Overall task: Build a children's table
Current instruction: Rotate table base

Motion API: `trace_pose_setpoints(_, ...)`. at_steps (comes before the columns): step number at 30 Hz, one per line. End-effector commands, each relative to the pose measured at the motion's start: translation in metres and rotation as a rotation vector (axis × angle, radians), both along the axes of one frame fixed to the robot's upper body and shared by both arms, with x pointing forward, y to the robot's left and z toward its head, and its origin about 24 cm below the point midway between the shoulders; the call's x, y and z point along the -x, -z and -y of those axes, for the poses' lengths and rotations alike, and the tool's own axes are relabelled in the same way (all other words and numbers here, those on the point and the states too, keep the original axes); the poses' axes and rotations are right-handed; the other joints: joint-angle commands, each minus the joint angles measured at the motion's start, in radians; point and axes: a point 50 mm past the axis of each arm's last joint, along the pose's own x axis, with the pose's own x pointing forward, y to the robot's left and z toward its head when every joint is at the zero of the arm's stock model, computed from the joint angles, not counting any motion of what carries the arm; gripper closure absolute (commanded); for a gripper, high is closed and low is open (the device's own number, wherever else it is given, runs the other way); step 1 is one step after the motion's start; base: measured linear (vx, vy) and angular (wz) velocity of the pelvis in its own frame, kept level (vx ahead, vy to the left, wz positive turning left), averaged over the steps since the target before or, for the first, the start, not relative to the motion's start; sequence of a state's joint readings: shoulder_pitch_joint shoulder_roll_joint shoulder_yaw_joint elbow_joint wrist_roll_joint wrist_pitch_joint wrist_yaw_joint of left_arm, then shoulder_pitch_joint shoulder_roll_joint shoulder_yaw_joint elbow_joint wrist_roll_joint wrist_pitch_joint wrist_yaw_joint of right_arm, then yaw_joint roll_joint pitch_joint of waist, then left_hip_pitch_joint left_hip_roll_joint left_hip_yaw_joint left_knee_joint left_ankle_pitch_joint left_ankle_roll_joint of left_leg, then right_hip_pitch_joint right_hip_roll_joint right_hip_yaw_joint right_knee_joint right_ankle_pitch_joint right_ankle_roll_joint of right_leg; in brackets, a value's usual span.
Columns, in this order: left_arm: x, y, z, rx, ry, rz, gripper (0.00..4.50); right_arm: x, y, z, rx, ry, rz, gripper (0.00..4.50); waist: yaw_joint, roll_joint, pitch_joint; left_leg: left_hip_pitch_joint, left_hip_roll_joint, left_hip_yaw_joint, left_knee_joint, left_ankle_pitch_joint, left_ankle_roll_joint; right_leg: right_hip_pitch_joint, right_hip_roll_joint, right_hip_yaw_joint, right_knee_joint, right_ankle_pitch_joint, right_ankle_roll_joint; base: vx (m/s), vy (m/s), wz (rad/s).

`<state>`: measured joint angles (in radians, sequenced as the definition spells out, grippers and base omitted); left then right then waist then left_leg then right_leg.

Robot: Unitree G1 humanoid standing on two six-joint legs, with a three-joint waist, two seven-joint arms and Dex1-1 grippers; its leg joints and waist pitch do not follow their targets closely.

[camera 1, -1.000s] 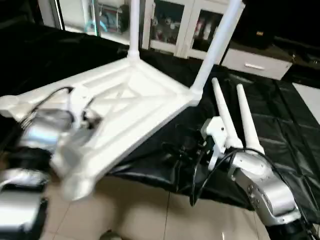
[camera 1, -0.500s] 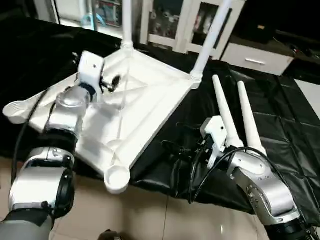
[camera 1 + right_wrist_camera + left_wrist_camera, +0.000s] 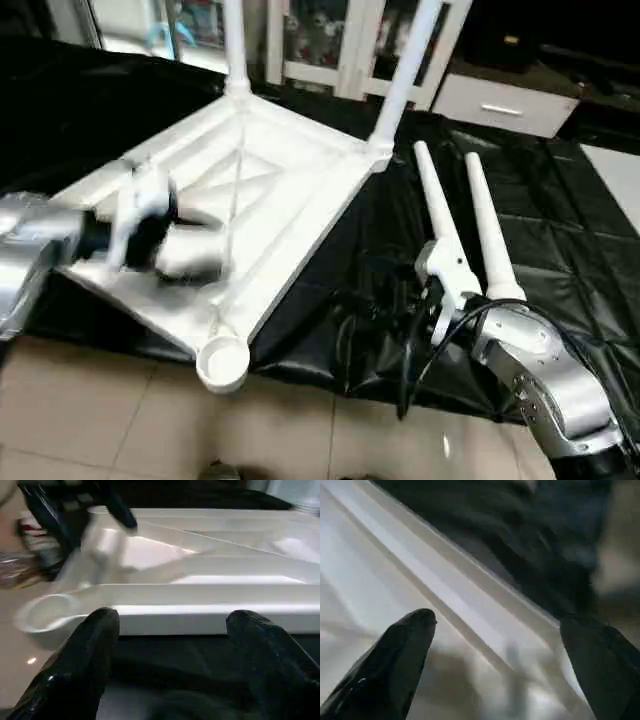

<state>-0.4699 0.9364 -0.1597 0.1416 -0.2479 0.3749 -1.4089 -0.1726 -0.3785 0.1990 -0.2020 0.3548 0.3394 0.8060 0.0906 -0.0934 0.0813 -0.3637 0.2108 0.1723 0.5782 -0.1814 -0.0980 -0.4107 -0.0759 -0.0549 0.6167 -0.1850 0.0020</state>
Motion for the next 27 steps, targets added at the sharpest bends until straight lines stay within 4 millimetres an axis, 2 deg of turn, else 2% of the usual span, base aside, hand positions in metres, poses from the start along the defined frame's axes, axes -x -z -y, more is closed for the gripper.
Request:
trace_pose_setpoints(1, 0.006, 0.001, 0.002, -0.083, 0.049, -0.038, 0.06, 0.004, -0.002, 0.000, 0.011, -0.040, -0.002, 0.77, -0.005, 0.031, -0.049, 0.023, 0.025, 0.002, -0.085, -0.265, -0.039, 0.033, -0.053, 0.047, -0.066, -0.224, -0.168, 0.000, 0.000, 0.00)
trace_pose_setpoints(2, 0.007, 0.001, 0.001, -0.097, 0.049, -0.044, 0.06, 0.004, -0.002, 0.000, 0.011, -0.043, -0.002, 0.77, -0.005, 0.031, -0.050, 0.026, 0.025, 0.002, -0.085, -0.269, -0.045, 0.031, -0.054, 0.047, -0.065, -0.221, -0.171, 0.000, 0.000, 0.00)
trace_pose_setpoints(5, 0.017, 0.000, -0.005, -0.173, 0.043, -0.091, 0.06, 0.003, -0.002, 0.000, 0.013, -0.037, 0.000, 0.77, -0.005, 0.030, -0.050, 0.023, 0.023, 0.000, -0.085, -0.280, -0.053, 0.032, -0.053, 0.046, -0.062, -0.220, -0.171, 0.000, 0.000, 0.00)
trace_pose_setpoints(6, 0.019, 0.000, -0.006, -0.195, 0.044, -0.107, 0.06, 0.003, -0.002, 0.001, 0.015, -0.036, 0.001, 0.77, -0.008, 0.028, -0.048, 0.017, 0.021, -0.001, -0.087, -0.272, -0.051, 0.035, -0.052, 0.046, -0.062, -0.219, -0.169, 0.000, 0.000, 0.00)
trace_pose_setpoints(7, 0.020, 0.000, -0.007, -0.201, 0.044, -0.113, 0.06, 0.002, -0.002, 0.001, 0.016, -0.036, 0.001, 0.77, -0.007, 0.029, -0.050, 0.021, 0.021, 0.000, -0.085, -0.270, -0.051, 0.034, -0.052, 0.046, -0.062, -0.214, -0.169, 0.000, 0.000, 0.00)
trace_pose_setpoints(13, 0.028, 0.004, -0.011, -0.323, 0.046, -0.141, 0.06, 0.002, -0.002, 0.002, 0.025, -0.037, 0.000, 0.77, -0.009, 0.029, -0.055, 0.021, 0.019, 0.003, -0.078, -0.191, -0.044, 0.037, -0.048, 0.045, -0.052, -0.104, -0.188, 0.000, 0.000, 0.00)
trace_pose_setpoints(16, 0.027, 0.008, -0.011, -0.359, 0.049, -0.126, 0.06, 0.003, -0.002, 0.002, 0.028, -0.038, 0.001, 0.77, -0.009, 0.028, -0.055, 0.020, 0.017, 0.004, -0.077, -0.192, -0.041, 0.039, -0.048, 0.045, -0.050, -0.100, -0.192, 0.000, 0.000, 0.00)
trace_pose_setpoints(19, 0.012, 0.018, -0.004, -0.405, 0.021, 0.005, 0.06, 0.003, -0.001, 0.001, 0.032, -0.040, 0.002, 0.77, -0.007, 0.028, -0.056, 0.021, 0.018, 0.004, -0.076, -0.205, -0.040, 0.039, -0.049, 0.046, -0.053, -0.120, -0.190, 0.000, 0.000, 0.00)
trace_pose_setpoints(20, 0.010, 0.019, -0.004, -0.411, 0.014, 0.020, 0.06, 0.003, -0.001, 0.001, 0.032, -0.040, 0.002, 0.77, -0.005, 0.027, -0.059, 0.024, 0.018, 0.005, -0.073, -0.205, -0.040, 0.038, -0.050, 0.046, -0.052, -0.118, -0.191, 0.000, 0.000, 0.00)
trace_pose_setpoints(22, 0.003, 0.023, -0.001, -0.430, -0.015, 0.062, 0.06, 0.003, -0.001, 0.001, 0.035, -0.037, 0.004, 0.77, -0.003, 0.029, -0.060, 0.021, 0.018, 0.003, -0.073, -0.201, -0.042, 0.040, -0.050, 0.046, -0.052, -0.117, -0.189, 0.000, 0.000, 0.00)
trace_pose_setpoints(23, -0.002, 0.026, -0.001, -0.459, -0.023, 0.095, 0.06, 0.003, -0.001, 0.002, 0.035, -0.035, 0.006, 0.77, -0.004, 0.026, -0.059, 0.018, 0.017, 0.002, -0.074, -0.209, -0.044, 0.041, -0.050, 0.046, -0.053, -0.136, -0.183, 0.000, 0.000, 0.00)
trace_pose_setpoints(24, -0.005, 0.028, 0.000, -0.480, -0.027, 0.116, 0.06, 0.003, -0.002, 0.002, 0.036, -0.034, 0.007, 0.77, -0.003, 0.024, -0.058, 0.020, 0.017, 0.002, -0.073, -0.232, -0.044, 0.039, -0.051, 0.048, -0.057, -0.167, -0.177, 0.000, 0.000, 0.00)
trace_pose_setpoints(26, -0.012, 0.033, 0.005, -0.493, -0.037, 0.158, 0.06, 0.002, -0.002, 0.003, 0.038, -0.024, 0.011, 0.77, 0.000, 0.028, -0.060, 0.021, 0.019, 0.000, -0.072, -0.251, -0.047, 0.038, -0.055, 0.049, -0.060, -0.206, -0.170, 0.000, 0.000, 0.00)
trace_pose_setpoints(27, -0.014, 0.034, 0.006, -0.496, -0.037, 0.173, 0.06, 0.001, -0.002, 0.003, 0.038, -0.022, 0.011, 0.77, -0.001, 0.026, -0.058, 0.018, 0.018, -0.003, -0.074, -0.271, -0.049, 0.038, -0.055, 0.049, -0.064, -0.242, -0.162, 0.000, 0.000, 0.00)
